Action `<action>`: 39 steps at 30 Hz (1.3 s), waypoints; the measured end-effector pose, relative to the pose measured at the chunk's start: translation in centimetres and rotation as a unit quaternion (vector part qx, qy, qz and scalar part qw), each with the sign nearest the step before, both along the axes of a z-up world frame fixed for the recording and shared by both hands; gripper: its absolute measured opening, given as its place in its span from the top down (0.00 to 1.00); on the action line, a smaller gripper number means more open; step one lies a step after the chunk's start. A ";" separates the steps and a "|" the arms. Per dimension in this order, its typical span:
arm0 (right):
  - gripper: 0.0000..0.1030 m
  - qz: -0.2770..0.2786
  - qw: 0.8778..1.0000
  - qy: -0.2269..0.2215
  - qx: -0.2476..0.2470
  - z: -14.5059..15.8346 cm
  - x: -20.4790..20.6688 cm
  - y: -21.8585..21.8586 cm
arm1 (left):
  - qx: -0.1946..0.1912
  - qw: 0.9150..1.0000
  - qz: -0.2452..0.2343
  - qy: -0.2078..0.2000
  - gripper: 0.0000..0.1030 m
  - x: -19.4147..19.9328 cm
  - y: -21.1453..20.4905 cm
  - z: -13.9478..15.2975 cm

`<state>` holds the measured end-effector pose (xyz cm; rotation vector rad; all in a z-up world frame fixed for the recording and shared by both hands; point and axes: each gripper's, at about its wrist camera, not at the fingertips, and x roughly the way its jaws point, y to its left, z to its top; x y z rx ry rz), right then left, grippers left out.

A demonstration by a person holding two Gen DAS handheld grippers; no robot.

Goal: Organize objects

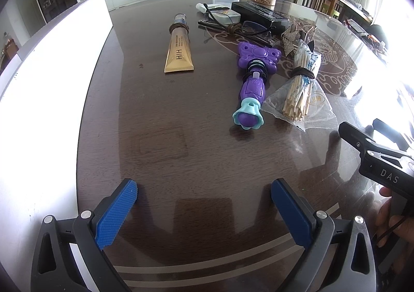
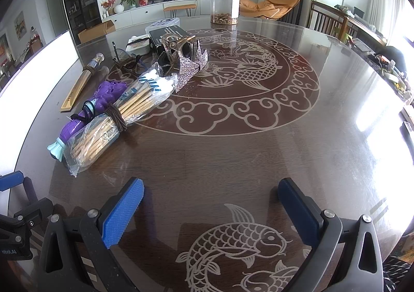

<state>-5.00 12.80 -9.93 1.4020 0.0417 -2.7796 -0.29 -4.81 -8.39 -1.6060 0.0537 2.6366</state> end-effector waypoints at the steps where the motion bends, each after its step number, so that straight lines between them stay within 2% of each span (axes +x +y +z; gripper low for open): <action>1: 0.00 0.000 1.000 0.000 0.000 0.0 0.0 0.0 | 0.000 1.000 0.000 0.000 0.00 0.0 0.0 0.0; 11: 0.00 0.000 1.000 0.001 0.000 -0.1 0.0 0.0 | -0.001 1.000 -0.002 -0.005 0.00 0.0 0.1 -0.2; 19: 0.00 0.003 1.000 -0.002 -0.004 0.1 0.0 0.1 | 0.000 1.000 -0.006 0.005 0.00 2.2 -0.8 -0.2; 26: 0.00 -0.033 0.996 -0.007 -0.088 1.3 -0.4 2.7 | 0.001 1.000 -0.019 0.019 0.00 3.0 -0.9 -0.1; 28: 0.00 -0.018 0.993 -0.003 -0.113 2.1 -0.6 2.0 | 0.002 1.000 -0.016 0.024 0.00 3.0 -0.9 0.0; 33: 0.00 0.044 0.994 -0.003 -0.104 3.7 -4.0 -3.0 | 0.001 1.000 -0.014 0.024 0.00 2.9 -0.9 0.0; 35: 0.00 0.055 0.994 -0.018 -0.096 3.3 -5.9 -4.7 | 0.002 1.000 -0.014 0.022 0.00 2.8 -0.9 0.0; 39: 0.00 0.080 0.994 -0.056 -0.049 1.1 -8.1 -6.3 | 0.001 1.000 -0.011 0.019 0.00 2.8 -0.9 0.0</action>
